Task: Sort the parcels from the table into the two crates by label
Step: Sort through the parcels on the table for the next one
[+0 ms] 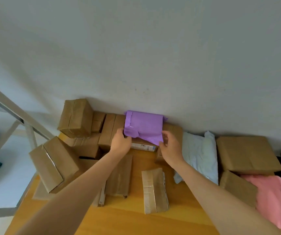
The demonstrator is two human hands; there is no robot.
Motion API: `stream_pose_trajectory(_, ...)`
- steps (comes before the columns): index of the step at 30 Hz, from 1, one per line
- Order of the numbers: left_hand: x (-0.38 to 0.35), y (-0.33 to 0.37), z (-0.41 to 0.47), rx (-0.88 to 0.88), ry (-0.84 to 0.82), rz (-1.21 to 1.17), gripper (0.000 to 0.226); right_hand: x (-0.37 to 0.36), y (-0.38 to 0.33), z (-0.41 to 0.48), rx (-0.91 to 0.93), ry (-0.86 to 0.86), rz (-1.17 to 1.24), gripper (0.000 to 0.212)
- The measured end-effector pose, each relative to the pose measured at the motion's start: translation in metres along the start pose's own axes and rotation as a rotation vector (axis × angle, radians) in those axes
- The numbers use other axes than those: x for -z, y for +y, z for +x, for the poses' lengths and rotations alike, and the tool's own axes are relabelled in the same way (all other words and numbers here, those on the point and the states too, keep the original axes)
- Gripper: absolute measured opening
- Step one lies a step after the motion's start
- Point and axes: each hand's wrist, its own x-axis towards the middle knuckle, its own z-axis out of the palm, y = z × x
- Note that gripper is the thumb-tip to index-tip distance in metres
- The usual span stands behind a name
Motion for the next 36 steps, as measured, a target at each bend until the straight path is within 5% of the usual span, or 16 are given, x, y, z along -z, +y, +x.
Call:
stream_pose_trajectory(11,-0.003,-0.014,0.034,-0.028,-0.039,0.023,0.043,-0.02,-0.012,0.012,-0.103,0.042,0.052,0.056)
stream_pose_trajectory(27,0.02,0.048,-0.044,-0.187,0.02,-0.352,0.032,0.023,-0.038,-0.025,0.191,0.281,-0.12,0.067)
stream_pose_trajectory(36,0.0,0.096,-0.138,-0.357,0.044,-0.343,0.028,0.101,-0.025,-0.088,0.282,0.41,-0.08,0.06)
